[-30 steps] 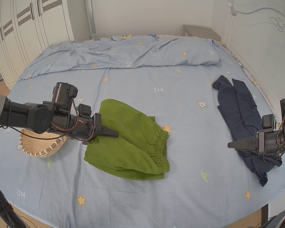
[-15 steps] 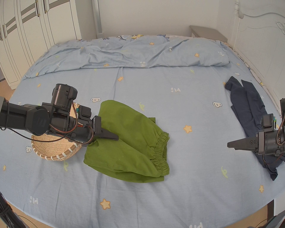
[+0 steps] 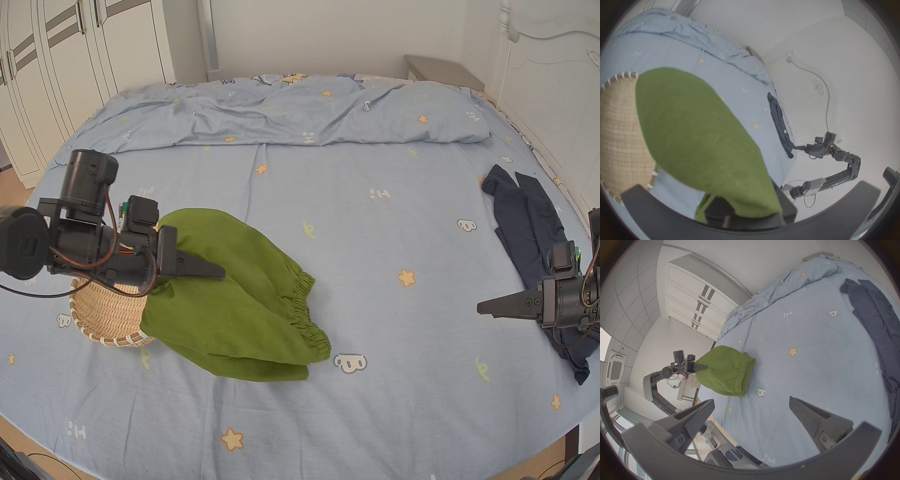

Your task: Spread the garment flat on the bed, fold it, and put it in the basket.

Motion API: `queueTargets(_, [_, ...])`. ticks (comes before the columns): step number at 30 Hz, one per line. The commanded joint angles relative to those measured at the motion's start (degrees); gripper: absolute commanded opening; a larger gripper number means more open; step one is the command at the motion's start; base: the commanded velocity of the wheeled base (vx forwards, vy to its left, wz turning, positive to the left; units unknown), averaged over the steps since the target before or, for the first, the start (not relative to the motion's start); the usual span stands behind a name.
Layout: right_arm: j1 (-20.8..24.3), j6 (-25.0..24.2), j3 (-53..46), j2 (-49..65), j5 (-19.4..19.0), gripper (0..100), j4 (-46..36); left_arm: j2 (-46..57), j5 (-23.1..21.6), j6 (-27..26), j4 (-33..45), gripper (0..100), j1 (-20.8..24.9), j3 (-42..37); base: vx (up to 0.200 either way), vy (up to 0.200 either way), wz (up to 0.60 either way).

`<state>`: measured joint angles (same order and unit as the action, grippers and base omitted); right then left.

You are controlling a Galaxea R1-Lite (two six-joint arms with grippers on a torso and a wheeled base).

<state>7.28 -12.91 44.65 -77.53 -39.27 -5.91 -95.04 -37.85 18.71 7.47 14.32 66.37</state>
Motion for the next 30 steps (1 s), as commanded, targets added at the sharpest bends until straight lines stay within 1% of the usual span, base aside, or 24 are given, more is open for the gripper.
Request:
queueTargets(1, [0.11,-0.01,-0.09,0.01,-0.02,100,0.11,6.71,0.15,-0.69,0.00,0,-2.11,-0.45,0.000,0.000,0.00])
queueTargets(3, [0.11,-0.01,-0.09,0.01,-0.02,100,0.11,7.67,0.15,-0.78,-0.27,0,-3.43,-0.36,0.000,0.000,0.00])
queueTargets(5, [0.11,-0.01,-0.09,0.19,-0.02,100,0.11,8.64,0.06,-0.78,-2.55,0,-6.15,-0.54,0.000,0.000,0.00])
queueTargets(6, [0.11,-0.01,-0.09,0.19,-0.02,100,0.11,8.73,0.06,-0.78,-2.99,0,-6.59,-0.54,0.000,0.000,0.00])
queueTargets(8, [0.11,-0.01,-0.09,0.36,-0.02,100,0.11,9.17,-0.12,-0.43,-7.21,0,-10.46,-1.15,0.000,0.000,0.00])
queueTargets(11, [0.11,-0.01,-0.09,0.45,-0.02,100,0.11,9.34,-0.64,-0.08,-13.36,0,-13.09,-3.00,0.000,0.000,0.00])
queueTargets(14, [0.11,-0.01,-0.01,0.45,-0.02,100,0.02,9.78,-0.82,1.68,-17.40,0,-12.48,-4.84,0.000,0.000,0.00])
queueTargets(16, [0.11,-0.01,-0.01,0.45,-0.02,100,0.02,9.43,-0.56,3.26,-19.95,0,-10.19,-5.63,0.000,0.000,0.00])
queueTargets(17, [0.11,-0.01,-0.09,0.45,-0.02,100,0.02,9.26,0.06,3.35,-21.01,0,-9.75,-5.81,0.000,0.000,0.00])
queueTargets(18, [0.11,-0.01,-0.09,0.45,-0.02,100,0.02,9.17,0.06,3.35,-21.18,0,-9.75,-5.81,0.000,0.000,0.00])
queueTargets(19, [0.02,-0.01,-0.09,0.54,-0.02,100,0.11,8.55,0.15,3.35,-23.56,0,-10.37,-6.07,0.000,0.000,0.00])
queueTargets(20, [0.02,-0.01,-0.09,0.54,-0.02,100,0.11,8.55,0.15,3.35,-23.56,0,-10.37,-6.07,0.000,0.000,0.00])
queueTargets(21, [-0.07,-0.01,-0.01,0.54,-0.02,100,0.11,8.55,0.06,3.88,-25.31,0,-12.13,-6.07,0.000,0.000,0.00])
queueTargets(22, [0.02,-0.01,-0.01,0.54,-0.02,100,0.11,8.38,-0.03,5.02,-27.51,0,-15.20,-6.16,0.000,0.000,0.00])
queueTargets(24, [0.11,-0.01,-0.09,0.45,-0.02,100,0.11,7.94,-0.12,5.81,-29.97,0,-17.14,-6.16,0.000,0.000,0.00])
queueTargets(27, [0.11,-0.01,-0.18,0.45,-0.02,100,0.20,7.67,0.06,6.16,-33.14,0,-18.54,-6.69,0.000,0.000,0.00])
queueTargets(28, [0.11,-0.01,-0.18,0.45,-0.02,100,0.20,7.59,-0.03,6.25,-35.42,0,-20.21,-7.39,0.000,0.000,0.00])
queueTargets(30, [0.11,-0.01,-0.18,0.54,-0.02,100,0.20,6.88,-0.29,6.78,-37.97,0,-21.79,-7.57,0.000,0.000,0.00])
